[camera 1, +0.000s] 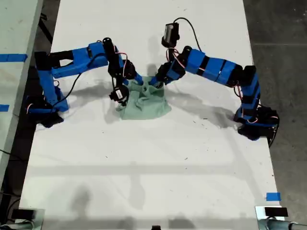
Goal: Fold tshirt
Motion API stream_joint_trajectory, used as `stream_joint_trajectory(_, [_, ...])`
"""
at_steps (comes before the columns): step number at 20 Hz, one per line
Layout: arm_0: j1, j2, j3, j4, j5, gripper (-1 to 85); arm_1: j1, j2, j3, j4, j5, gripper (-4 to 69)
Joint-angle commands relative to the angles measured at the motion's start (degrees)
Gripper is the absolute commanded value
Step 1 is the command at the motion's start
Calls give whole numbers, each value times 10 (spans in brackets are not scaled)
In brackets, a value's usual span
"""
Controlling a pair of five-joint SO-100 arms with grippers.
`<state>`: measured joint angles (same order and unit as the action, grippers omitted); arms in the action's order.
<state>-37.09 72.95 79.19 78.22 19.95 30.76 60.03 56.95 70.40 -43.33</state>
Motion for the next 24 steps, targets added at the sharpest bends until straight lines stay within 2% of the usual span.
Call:
stream_joint_trajectory(1, [-66, 150, 81, -41, -11, 316, 64, 47, -15, 65, -25, 384])
stream_joint_trajectory(5, [-135, 301, 229, -81, 1, 319, 145, 180, 104, 95, -68, 334])
stream_joint_trajectory(9, [-110, 456, 381, -130, -3, 276, 141, 359, 295, 92, -80, 323])
stream_joint_trajectory(12, [-33, 557, 491, -164, -58, 217, 76, 476, 455, 73, -34, 302])
stream_joint_trajectory(15, [90, 608, 565, -212, -156, 81, -2, 590, 598, 39, 40, 258])
stream_joint_trajectory(16, [121, 609, 586, -222, -186, 79, -32, 626, 637, 29, 68, 249])
stream_joint_trajectory(20, [219, 601, 678, -269, -267, 35, -162, 745, 765, -14, 163, 53])
stream_joint_trajectory(24, [294, 669, 814, -361, -346, 1, -221, 899, 917, -38, 213, -13])
